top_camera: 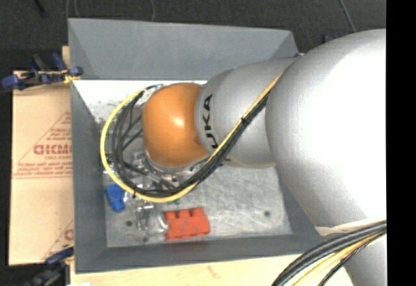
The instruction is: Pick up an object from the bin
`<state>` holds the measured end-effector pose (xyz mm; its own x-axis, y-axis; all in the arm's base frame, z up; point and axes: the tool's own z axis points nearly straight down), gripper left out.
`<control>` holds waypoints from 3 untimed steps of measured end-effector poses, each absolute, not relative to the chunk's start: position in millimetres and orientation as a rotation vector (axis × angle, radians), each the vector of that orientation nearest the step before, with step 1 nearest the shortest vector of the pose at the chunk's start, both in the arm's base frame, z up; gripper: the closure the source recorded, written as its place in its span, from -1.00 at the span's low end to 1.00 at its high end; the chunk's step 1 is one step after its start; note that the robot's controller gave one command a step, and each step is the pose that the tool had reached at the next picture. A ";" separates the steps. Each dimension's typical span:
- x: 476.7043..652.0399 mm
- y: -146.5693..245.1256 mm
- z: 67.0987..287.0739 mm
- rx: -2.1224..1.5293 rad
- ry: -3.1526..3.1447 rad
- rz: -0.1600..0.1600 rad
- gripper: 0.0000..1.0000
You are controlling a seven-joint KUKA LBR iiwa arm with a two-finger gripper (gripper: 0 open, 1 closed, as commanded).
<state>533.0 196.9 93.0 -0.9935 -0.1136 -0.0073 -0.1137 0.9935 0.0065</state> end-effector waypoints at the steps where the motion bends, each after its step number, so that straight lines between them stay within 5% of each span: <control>1: 511.1 127.7 91.4 -0.320 3.124 -0.001 -1.00; 3: 540.5 120.3 80.7 -0.271 3.151 0.019 -1.00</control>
Offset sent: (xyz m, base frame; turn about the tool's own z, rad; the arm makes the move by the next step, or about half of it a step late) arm -0.0229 -0.0662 -0.0028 -0.0942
